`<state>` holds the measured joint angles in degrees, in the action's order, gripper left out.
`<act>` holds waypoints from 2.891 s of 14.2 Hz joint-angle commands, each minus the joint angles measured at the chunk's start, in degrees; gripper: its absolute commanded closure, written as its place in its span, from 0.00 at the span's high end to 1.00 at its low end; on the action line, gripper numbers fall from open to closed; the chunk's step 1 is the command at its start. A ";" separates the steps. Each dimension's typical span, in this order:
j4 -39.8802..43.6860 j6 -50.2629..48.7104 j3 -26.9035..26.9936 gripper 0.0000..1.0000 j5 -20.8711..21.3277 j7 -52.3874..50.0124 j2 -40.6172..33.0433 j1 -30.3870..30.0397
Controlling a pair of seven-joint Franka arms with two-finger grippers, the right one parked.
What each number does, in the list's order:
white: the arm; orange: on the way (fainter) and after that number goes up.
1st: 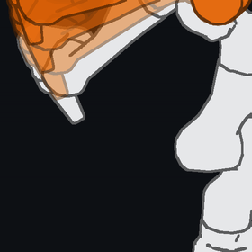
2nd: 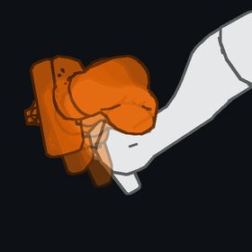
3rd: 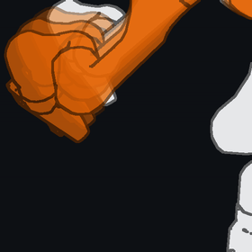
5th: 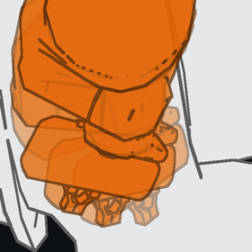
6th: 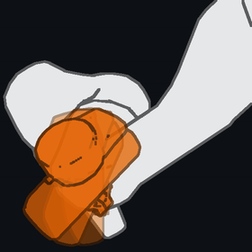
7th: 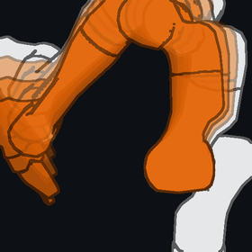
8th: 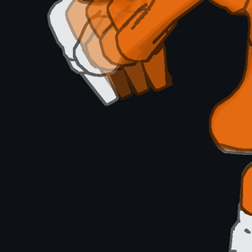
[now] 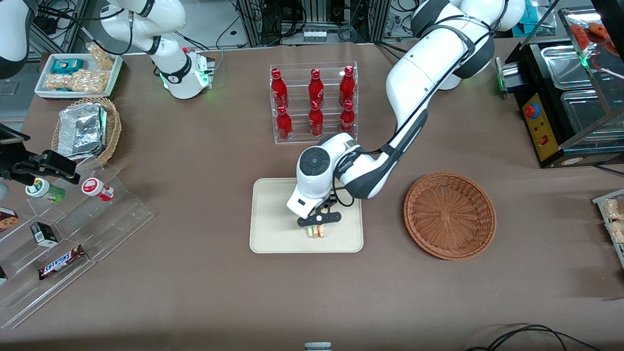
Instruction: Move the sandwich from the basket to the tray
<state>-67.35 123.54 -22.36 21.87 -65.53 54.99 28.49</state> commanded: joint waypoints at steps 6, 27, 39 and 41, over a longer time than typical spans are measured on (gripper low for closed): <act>1.61 1.00 0.65 0.28 8.81 0.22 1.08 1.75; 1.26 -36.13 0.29 1.00 -13.05 13.61 -25.79 -8.87; -18.22 -51.68 0.91 1.00 -20.53 44.24 -49.96 -38.41; -18.70 -51.47 5.02 1.00 -20.55 51.60 -51.56 -36.76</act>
<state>-80.27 69.64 -20.45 2.05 -20.34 9.25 -8.18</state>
